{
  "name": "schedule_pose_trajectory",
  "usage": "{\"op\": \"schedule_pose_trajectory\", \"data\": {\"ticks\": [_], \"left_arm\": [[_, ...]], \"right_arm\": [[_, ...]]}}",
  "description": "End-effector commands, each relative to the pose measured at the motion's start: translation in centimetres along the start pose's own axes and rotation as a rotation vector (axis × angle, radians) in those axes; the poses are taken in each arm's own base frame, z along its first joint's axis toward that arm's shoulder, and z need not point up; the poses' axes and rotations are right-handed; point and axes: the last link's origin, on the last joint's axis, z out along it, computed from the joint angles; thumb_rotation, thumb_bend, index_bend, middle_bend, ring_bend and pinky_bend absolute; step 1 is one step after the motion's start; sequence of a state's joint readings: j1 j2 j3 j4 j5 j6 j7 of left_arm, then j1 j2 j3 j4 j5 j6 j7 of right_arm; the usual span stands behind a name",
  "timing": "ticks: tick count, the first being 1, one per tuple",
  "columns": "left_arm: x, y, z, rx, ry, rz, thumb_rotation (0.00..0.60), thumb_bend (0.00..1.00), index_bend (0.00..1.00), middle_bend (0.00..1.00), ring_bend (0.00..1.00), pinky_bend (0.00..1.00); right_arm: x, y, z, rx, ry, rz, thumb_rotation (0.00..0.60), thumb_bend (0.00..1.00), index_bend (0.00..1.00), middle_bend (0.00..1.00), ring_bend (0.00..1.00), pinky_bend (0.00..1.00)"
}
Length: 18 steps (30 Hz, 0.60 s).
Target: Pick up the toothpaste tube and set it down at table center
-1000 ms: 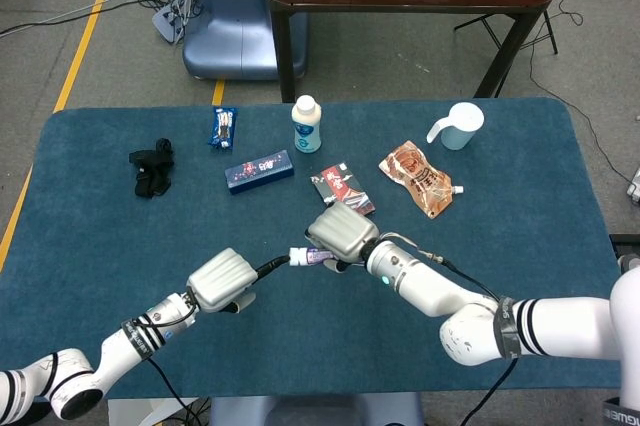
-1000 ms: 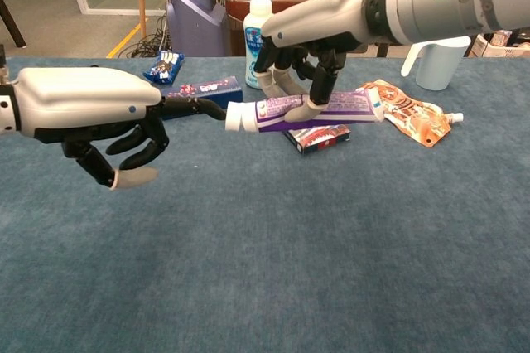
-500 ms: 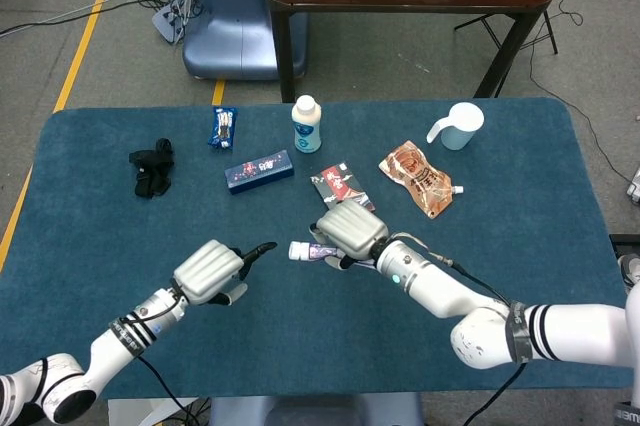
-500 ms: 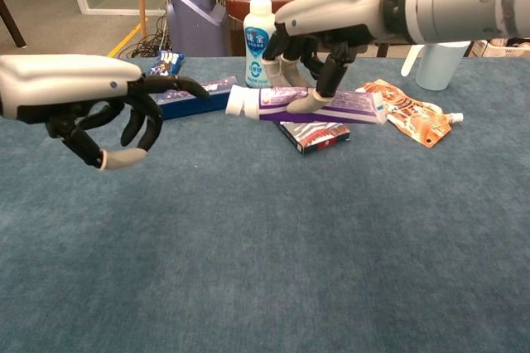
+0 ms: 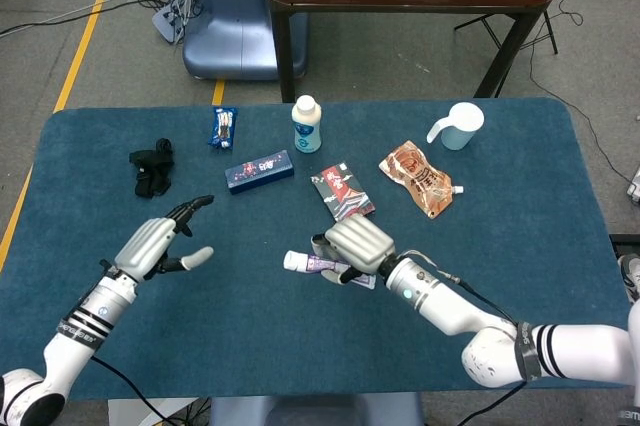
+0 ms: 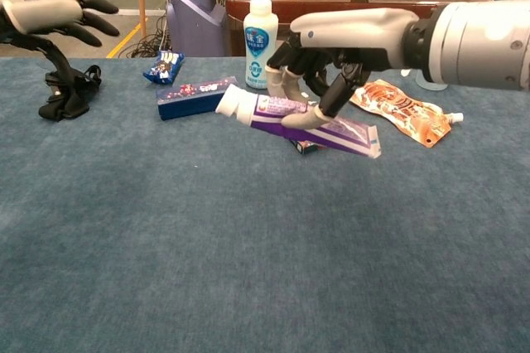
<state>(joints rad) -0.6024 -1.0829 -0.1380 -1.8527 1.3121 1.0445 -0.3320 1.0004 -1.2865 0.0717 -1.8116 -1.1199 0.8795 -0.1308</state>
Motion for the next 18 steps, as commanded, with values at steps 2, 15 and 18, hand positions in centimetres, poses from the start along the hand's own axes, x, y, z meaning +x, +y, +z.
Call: {"op": "schedule_pose_trajectory", "data": {"ticks": [2, 15, 18], "left_arm": [[0.8, -0.1, -0.2, 0.008, 0.091, -0.153, 0.0, 0.05, 0.0, 0.02, 0.04, 0.24], [-1.0, 1.5, 1.4, -0.027, 0.118, -0.246, 0.0, 0.03, 0.0, 0.0, 0.01, 0.18], [-1.4, 2.0, 1.9, -0.038, 0.131, -0.246, 0.0, 0.02, 0.0, 0.0, 0.01, 0.17]], "right_arm": [[-0.9, -0.7, 0.0, 0.023, 0.034, 0.066, 0.6, 0.85, 0.87, 0.76, 0.73, 0.51], [-3.4, -4.2, 1.7, 0.136, 0.23, 0.202, 0.6, 0.85, 0.87, 0.77, 0.75, 0.6], [-4.1, -5.0, 2.6, 0.156, 0.268, 0.196, 0.6, 0.85, 0.87, 0.77, 0.75, 0.61]]}}
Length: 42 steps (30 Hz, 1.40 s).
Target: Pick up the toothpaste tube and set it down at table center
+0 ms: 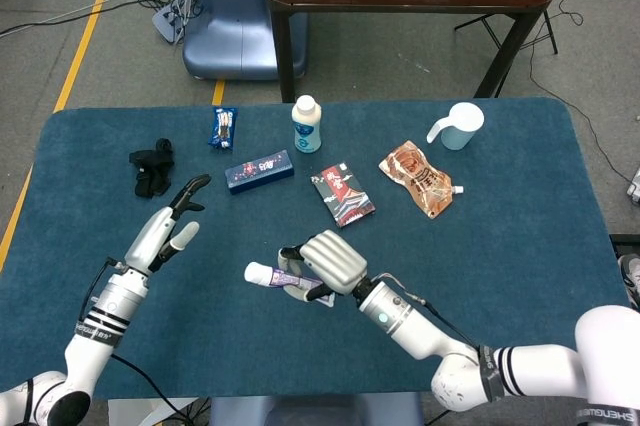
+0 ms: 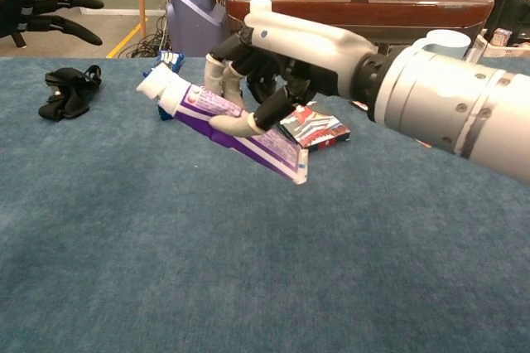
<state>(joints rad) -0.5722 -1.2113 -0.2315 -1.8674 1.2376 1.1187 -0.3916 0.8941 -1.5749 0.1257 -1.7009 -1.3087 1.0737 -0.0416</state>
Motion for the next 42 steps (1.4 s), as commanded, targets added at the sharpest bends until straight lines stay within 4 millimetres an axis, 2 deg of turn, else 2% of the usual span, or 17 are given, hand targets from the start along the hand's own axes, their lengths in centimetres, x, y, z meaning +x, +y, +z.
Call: {"op": "schedule_pose_trajectory", "data": {"ticks": [1, 7, 17, 27, 42], "left_arm": [[-0.6, 0.4, 0.6, -0.017, 0.015, -0.001, 0.0, 0.02, 0.0, 0.0, 0.01, 0.17], [-1.9, 1.0, 1.5, -0.055, 0.017, 0.027, 0.0, 0.01, 0.0, 0.0, 0.0, 0.14], [-3.6, 1.5, 2.2, -0.101, 0.042, 0.048, 0.0, 0.0, 0.0, 0.0, 0.0, 0.13], [-4.3, 1.9, 2.0, -0.122, 0.056, 0.032, 0.0, 0.0, 0.0, 0.0, 0.0, 0.13], [-5.5, 2.5, 2.3, -0.143, 0.069, -0.031, 0.0, 0.0, 0.0, 0.0, 0.0, 0.13]], "right_arm": [[-1.2, -0.6, 1.1, 0.032, 0.063, -0.005, 0.6, 0.85, 0.87, 0.77, 0.75, 0.61], [-2.4, -1.5, 2.6, 0.051, 0.081, 0.011, 0.6, 0.85, 0.87, 0.77, 0.75, 0.61], [-2.9, -2.6, 4.6, 0.063, 0.118, 0.06, 0.6, 0.85, 0.88, 0.77, 0.75, 0.61], [-3.3, -2.5, 5.4, 0.055, 0.151, 0.058, 0.6, 0.85, 0.88, 0.77, 0.75, 0.61], [-3.6, -3.6, 6.8, 0.058, 0.188, 0.061, 0.6, 0.86, 0.89, 0.78, 0.75, 0.61]]}}
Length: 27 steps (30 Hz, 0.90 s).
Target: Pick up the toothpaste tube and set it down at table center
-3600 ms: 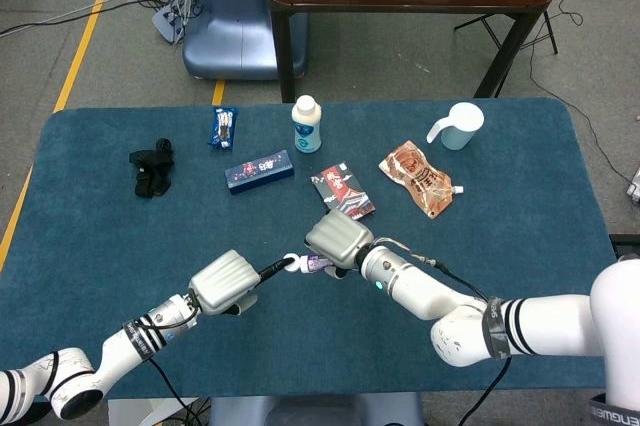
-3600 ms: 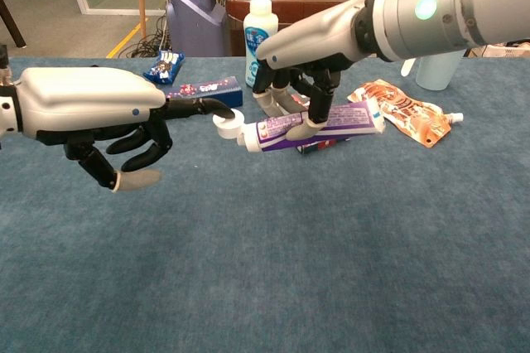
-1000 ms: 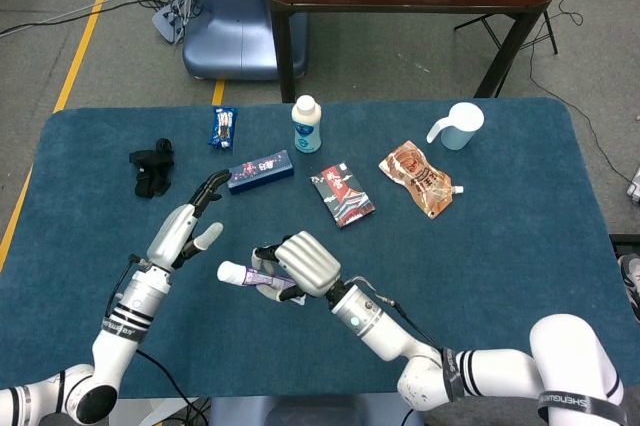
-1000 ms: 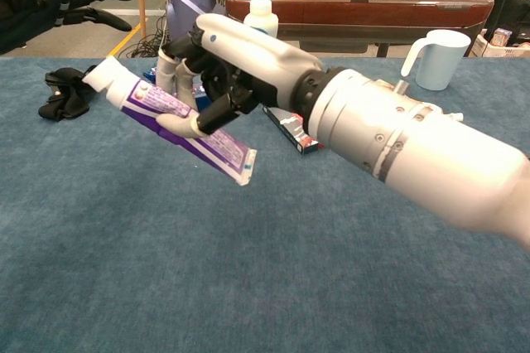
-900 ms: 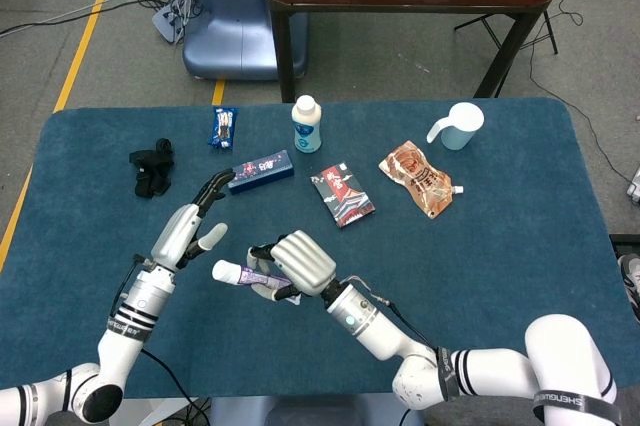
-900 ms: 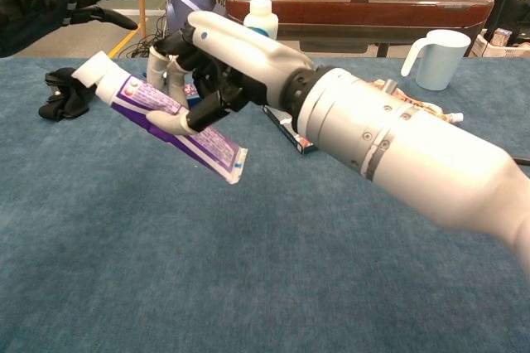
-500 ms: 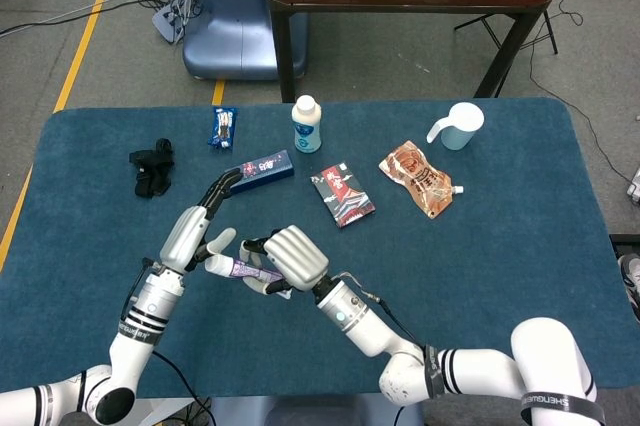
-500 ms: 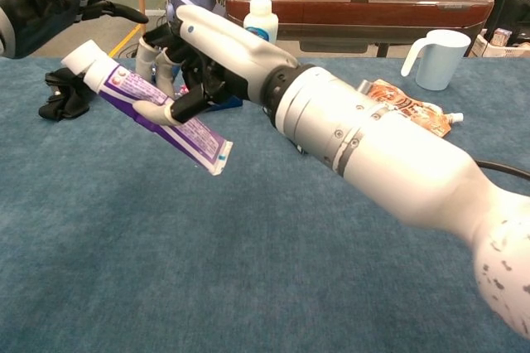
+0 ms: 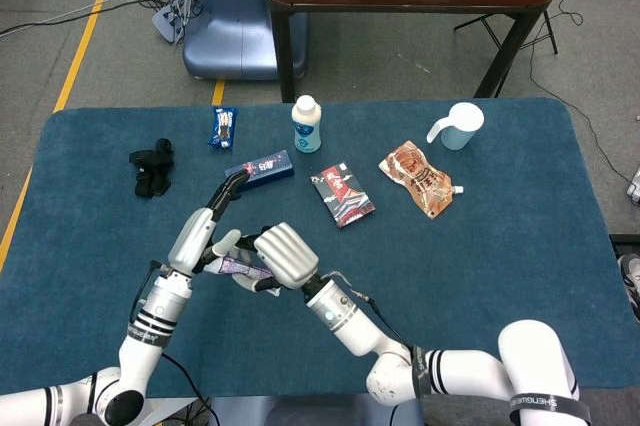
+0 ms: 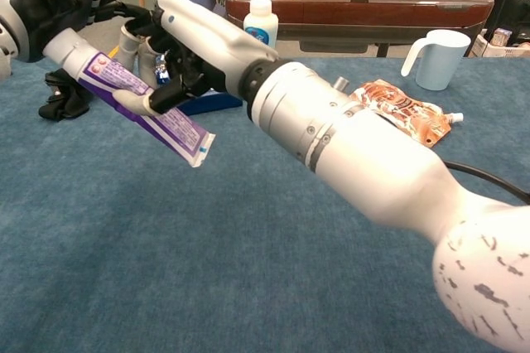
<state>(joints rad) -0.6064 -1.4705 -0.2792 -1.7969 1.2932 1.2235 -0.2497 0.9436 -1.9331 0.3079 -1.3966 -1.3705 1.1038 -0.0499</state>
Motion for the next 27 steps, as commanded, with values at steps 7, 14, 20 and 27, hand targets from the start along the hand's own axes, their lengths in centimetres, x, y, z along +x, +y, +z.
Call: {"op": "schedule_pose_trajectory", "data": {"ticks": [7, 14, 20, 27], "left_arm": [[-0.6, -0.1, 0.1, 0.0, 0.006, -0.02, 0.0, 0.0, 0.0, 0.0, 0.0, 0.13], [-0.8, 0.1, 0.2, 0.002, 0.005, -0.047, 0.0, 0.0, 0.0, 0.0, 0.0, 0.13], [-0.6, 0.2, 0.2, -0.003, 0.007, -0.034, 0.0, 0.0, 0.0, 0.0, 0.0, 0.13], [1.2, -0.2, -0.3, -0.005, 0.015, 0.061, 0.0, 0.0, 0.0, 0.0, 0.0, 0.13]], "right_arm": [[-0.3, 0.0, 0.3, -0.017, 0.03, 0.013, 0.6, 0.87, 0.89, 0.79, 0.76, 0.61], [-0.6, -0.1, 0.4, -0.018, 0.058, 0.024, 0.6, 0.88, 0.9, 0.79, 0.76, 0.61], [-0.6, 0.3, 0.0, -0.009, 0.02, -0.018, 0.6, 0.88, 0.9, 0.79, 0.76, 0.61], [1.0, 3.4, -1.8, -0.024, -0.178, -0.212, 0.6, 0.87, 0.9, 0.78, 0.75, 0.61]]}}
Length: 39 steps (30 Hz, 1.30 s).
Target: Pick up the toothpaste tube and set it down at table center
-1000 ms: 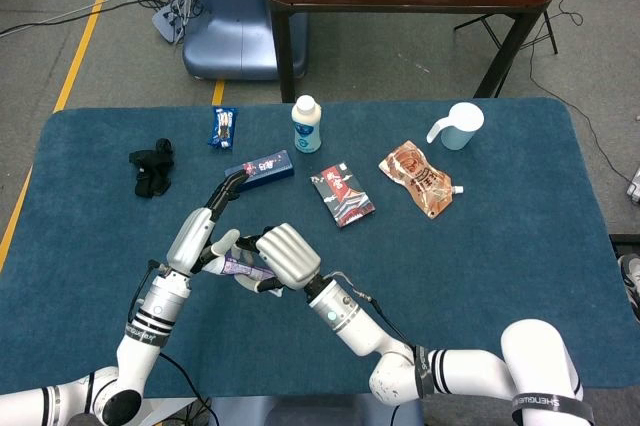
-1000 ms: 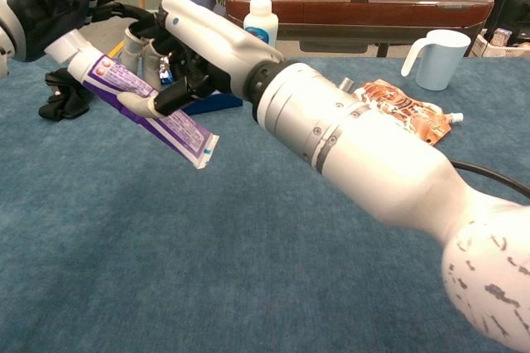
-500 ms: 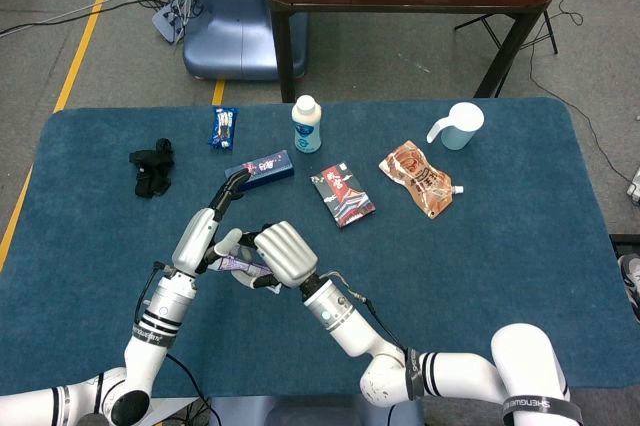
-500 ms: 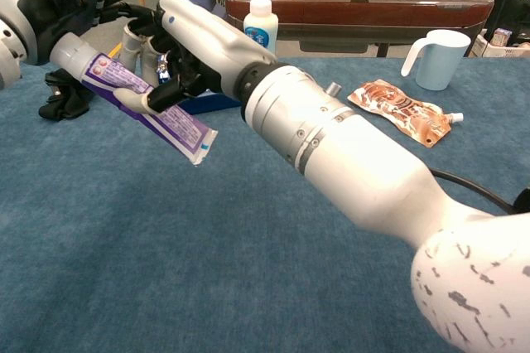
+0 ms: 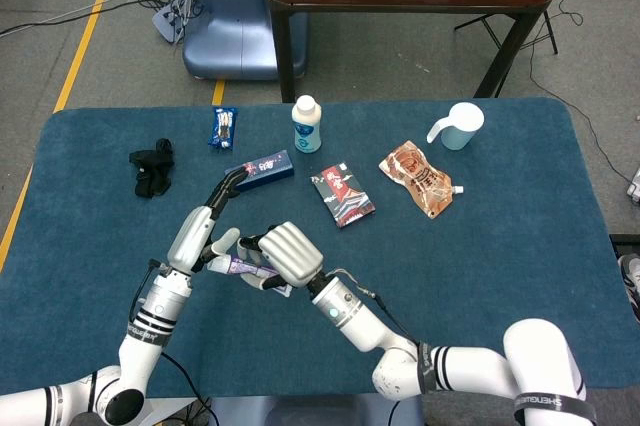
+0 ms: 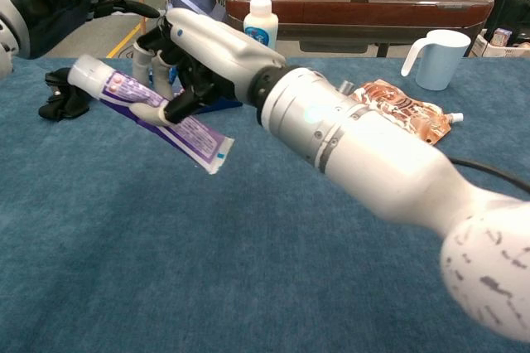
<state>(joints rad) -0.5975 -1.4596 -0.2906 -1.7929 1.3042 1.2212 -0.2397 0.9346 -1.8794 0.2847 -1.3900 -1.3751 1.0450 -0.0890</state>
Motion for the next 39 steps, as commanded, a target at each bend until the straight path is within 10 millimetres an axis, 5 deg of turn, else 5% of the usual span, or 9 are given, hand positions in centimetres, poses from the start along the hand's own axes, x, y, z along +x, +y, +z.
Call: {"op": "schedule_pose_trajectory", "data": {"ticks": [1, 5, 12, 19, 25, 31, 33, 38, 39], "left_arm": [[0.9, -0.3, -0.5, 0.005, 0.003, 0.048, 0.0, 0.0, 0.0, 0.0, 0.0, 0.13], [1.7, -0.8, -1.4, 0.017, 0.007, 0.09, 0.0, 0.0, 0.0, 0.0, 0.0, 0.13], [2.2, -2.1, -2.6, 0.059, -0.003, 0.141, 0.0, 0.0, 0.0, 0.0, 0.0, 0.12], [2.3, -2.9, -3.2, 0.082, -0.011, 0.181, 0.0, 0.0, 0.0, 0.0, 0.0, 0.12], [2.5, -3.5, -3.4, 0.09, -0.001, 0.229, 0.0, 0.0, 0.0, 0.0, 0.0, 0.12], [4.0, -4.3, -4.2, 0.109, 0.026, 0.306, 0.0, 0.0, 0.0, 0.0, 0.0, 0.12], [4.6, -5.0, -4.6, 0.157, 0.023, 0.361, 0.086, 0.0, 0.0, 0.0, 0.0, 0.12], [6.2, -6.3, -5.8, 0.22, 0.033, 0.49, 0.572, 0.02, 0.0, 0.0, 0.0, 0.12], [6.5, -6.5, -6.0, 0.226, 0.039, 0.511, 0.6, 0.02, 0.0, 0.0, 0.0, 0.12]], "right_arm": [[0.7, 2.5, -1.7, -0.023, -0.153, -0.141, 0.6, 0.87, 0.9, 0.77, 0.74, 0.6], [1.4, 5.0, -3.2, -0.077, -0.259, -0.242, 0.6, 0.81, 0.89, 0.73, 0.68, 0.53], [1.3, 7.4, -4.8, -0.162, -0.34, -0.305, 0.6, 0.54, 0.78, 0.62, 0.55, 0.41], [1.0, 8.2, -5.8, -0.187, -0.379, -0.322, 0.6, 0.36, 0.52, 0.43, 0.36, 0.32], [2.5, 8.0, -6.7, -0.201, -0.353, -0.335, 0.6, 0.31, 0.19, 0.21, 0.19, 0.25], [6.5, 8.6, -10.0, -0.257, -0.232, -0.351, 0.6, 0.31, 0.11, 0.17, 0.17, 0.24], [8.0, 9.3, -11.7, -0.301, -0.176, -0.366, 0.6, 0.31, 0.11, 0.21, 0.17, 0.24], [11.1, 11.7, -17.4, -0.444, -0.085, -0.446, 0.6, 0.31, 0.12, 0.27, 0.19, 0.24], [11.5, 12.0, -18.4, -0.473, -0.07, -0.449, 0.6, 0.31, 0.12, 0.27, 0.19, 0.24]]}}
